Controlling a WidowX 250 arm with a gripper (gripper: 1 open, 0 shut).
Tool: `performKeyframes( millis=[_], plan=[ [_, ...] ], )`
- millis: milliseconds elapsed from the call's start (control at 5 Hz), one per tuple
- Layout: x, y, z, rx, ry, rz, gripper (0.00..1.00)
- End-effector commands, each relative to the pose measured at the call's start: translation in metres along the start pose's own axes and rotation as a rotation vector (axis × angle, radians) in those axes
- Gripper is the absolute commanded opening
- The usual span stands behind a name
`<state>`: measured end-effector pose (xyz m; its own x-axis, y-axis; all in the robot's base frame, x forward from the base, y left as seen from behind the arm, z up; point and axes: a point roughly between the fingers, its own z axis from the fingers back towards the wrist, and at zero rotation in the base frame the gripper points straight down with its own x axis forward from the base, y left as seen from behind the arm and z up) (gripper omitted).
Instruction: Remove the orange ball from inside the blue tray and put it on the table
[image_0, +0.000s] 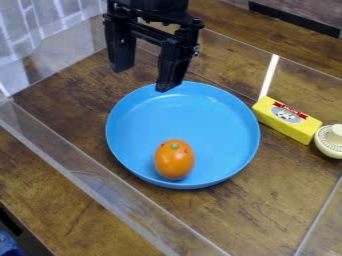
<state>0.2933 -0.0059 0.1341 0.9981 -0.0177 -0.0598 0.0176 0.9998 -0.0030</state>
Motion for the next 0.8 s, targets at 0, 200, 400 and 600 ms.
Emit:
performKeyframes(
  millis=[0,200,400,600],
  plan=[
    [0.000,-0.003,-0.007,-0.001,0.006,-0.009,1.00],
    [0.000,-0.005,-0.015,-0.002,0.011,-0.019,1.00],
    [0.001,-0.009,-0.024,-0.003,0.004,-0.024,1.00],
    [0.004,-0.014,-0.038,-0.005,-0.013,-0.035,1.00]
  ],
)
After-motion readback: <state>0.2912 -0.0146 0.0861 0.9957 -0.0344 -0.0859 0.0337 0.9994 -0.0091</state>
